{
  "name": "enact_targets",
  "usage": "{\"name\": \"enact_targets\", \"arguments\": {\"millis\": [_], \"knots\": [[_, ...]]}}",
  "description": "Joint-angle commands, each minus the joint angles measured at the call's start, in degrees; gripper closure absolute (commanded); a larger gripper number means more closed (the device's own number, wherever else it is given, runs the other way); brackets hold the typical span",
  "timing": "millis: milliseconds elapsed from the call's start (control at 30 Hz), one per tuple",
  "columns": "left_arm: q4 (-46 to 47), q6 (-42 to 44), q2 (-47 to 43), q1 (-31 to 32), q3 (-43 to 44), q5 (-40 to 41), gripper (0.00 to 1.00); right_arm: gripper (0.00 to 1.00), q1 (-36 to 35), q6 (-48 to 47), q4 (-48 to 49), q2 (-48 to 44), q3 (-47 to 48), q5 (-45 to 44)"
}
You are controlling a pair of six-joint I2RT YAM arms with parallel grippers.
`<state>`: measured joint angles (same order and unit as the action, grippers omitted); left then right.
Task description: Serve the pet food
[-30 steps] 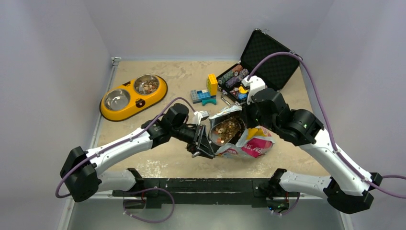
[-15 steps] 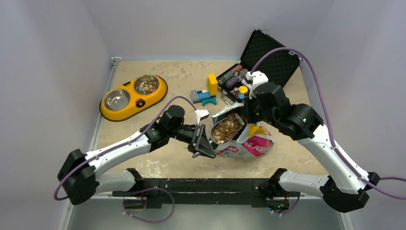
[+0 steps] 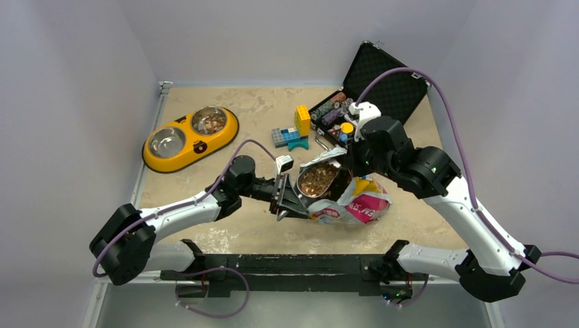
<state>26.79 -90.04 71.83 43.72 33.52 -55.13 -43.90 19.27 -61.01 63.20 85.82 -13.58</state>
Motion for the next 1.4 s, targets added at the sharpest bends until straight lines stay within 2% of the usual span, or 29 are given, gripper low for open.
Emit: {"name": "enact_targets", "arguments": {"millis": [0, 133, 300, 567, 800, 1067, 1233, 1367], "knots": [[12.0, -6.41, -0.15, -1.1, -0.81, 0.02, 1.0, 1.0, 0.26, -0.19, 5.19, -2.45, 2.53, -1.91], [12.5, -9.27, -2.11, -1.16, -0.86, -1.79, 1.0, 1.0, 0.32, 0.73, 4.46, -1.17, 2.8, -4.7], [-3.41, -3.58, -9.83, -1.16, 0.81, -3.8, 1.0, 1.0, 1.41, 2.75, 2.91, 3.16, 5.42, -7.99], [-14.11, -0.86, -18.35, -1.27, 1.25, -3.4, 1.0, 1.0, 5.28, 4.35, -0.66, 11.57, 12.25, -12.3], [-15.22, -2.13, -21.66, -2.9, 2.95, -1.07, 1.0, 1.0, 8.61, 3.79, -1.12, 11.11, 9.18, -10.94], [-18.28, -0.77, -18.98, -9.81, 12.6, -1.12, 1.0, 1.0, 8.7, 2.71, 0.72, 3.47, -1.32, -7.8], [-18.91, 0.26, -12.93, -15.52, 18.8, -2.5, 1.0, 1.0, 8.69, 2.37, 0.78, 0.12, -4.34, -7.35], [-16.28, 0.68, -7.35, -22.54, 21.61, -4.38, 1.0, 1.0, 8.62, 1.9, 1.37, -1.86, -5.1, -4.99]]}}
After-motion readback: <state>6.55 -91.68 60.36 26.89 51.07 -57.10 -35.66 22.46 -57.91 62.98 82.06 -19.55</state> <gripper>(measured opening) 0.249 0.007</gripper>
